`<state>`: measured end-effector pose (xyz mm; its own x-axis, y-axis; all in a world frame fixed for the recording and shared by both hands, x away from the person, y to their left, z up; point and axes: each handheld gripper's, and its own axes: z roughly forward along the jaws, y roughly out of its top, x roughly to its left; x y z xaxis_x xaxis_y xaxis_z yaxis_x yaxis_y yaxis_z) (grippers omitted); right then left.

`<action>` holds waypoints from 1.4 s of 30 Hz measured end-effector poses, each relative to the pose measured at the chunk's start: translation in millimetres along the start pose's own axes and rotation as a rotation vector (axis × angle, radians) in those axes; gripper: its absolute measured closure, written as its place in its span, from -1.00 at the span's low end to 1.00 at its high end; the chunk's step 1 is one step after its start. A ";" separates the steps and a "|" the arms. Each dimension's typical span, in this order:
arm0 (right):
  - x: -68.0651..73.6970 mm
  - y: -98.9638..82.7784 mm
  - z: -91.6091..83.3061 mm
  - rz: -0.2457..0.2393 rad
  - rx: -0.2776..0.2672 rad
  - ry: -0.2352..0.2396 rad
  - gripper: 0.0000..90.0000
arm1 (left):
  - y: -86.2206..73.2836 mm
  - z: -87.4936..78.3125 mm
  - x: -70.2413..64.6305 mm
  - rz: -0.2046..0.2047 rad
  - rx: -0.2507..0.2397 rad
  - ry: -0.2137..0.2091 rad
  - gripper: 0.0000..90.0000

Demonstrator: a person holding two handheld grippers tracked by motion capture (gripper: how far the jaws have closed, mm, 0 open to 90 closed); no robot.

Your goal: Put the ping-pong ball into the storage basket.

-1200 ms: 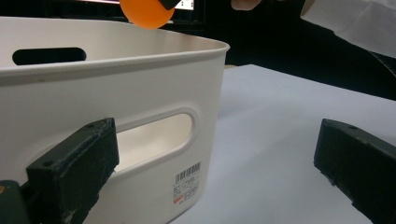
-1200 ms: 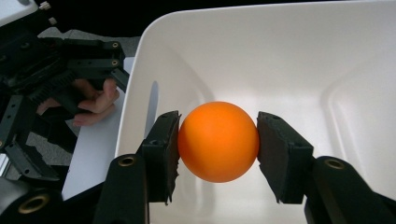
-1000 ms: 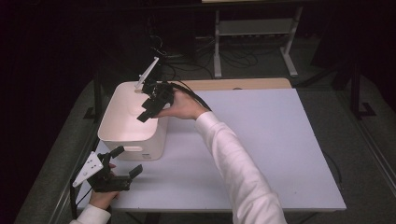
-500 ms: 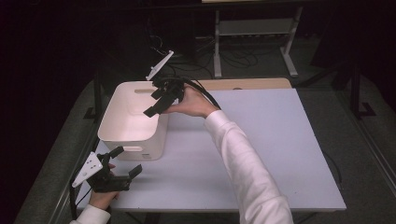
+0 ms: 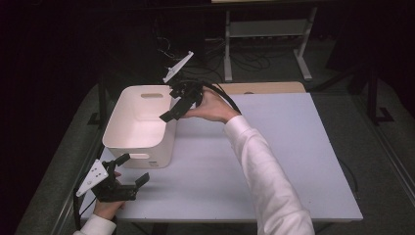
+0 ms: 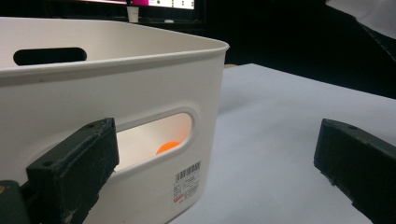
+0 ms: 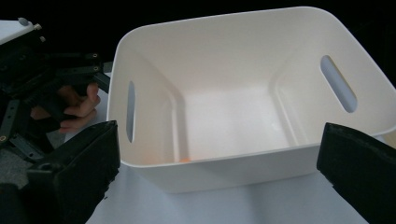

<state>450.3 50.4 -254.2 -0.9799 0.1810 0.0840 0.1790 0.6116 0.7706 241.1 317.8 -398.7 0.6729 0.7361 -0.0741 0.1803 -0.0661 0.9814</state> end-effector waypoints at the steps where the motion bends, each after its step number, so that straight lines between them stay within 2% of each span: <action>1: -0.7 -1.2 -1.5 -0.004 -0.003 -0.007 -1.00 | 0.0 0.0 0.0 0.001 -0.001 0.000 -1.00; 4: -1.9 -5.1 -5.4 -0.005 -0.022 -0.013 -1.00 | 0.4 -0.8 0.0 0.002 0.013 0.005 -1.00; 16: 1.2 -19.2 -26.4 0.019 -0.076 -0.039 -1.00 | -0.1 0.5 1.0 0.004 0.005 0.008 -1.00; 26: 9.0 -43.0 -56.2 0.046 -0.139 -0.087 -1.00 | 0.1 1.2 1.1 0.008 0.003 0.006 -1.00; 33: 9.0 -56.0 -69.3 0.062 -0.160 -0.111 -1.00 | 0.0 1.7 0.8 0.003 0.004 0.008 -1.00; 35: 8.2 -59.3 -71.6 0.065 -0.159 -0.114 -1.00 | 0.5 1.7 2.4 0.031 0.005 0.004 -1.00; 37: 8.9 -61.9 -74.0 0.072 -0.158 -0.124 -1.00 | 0.2 1.6 1.4 0.016 0.004 0.005 -1.00; 42: 9.9 -68.3 -83.3 0.088 -0.174 -0.140 -1.00 | 0.3 1.9 0.9 0.013 0.005 0.007 -1.00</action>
<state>421.1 -53.7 -253.4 -0.9374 0.3398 0.0768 0.2334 0.4490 0.8625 243.1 317.2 -398.8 0.6702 0.7397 -0.0601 0.1755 -0.0793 0.9813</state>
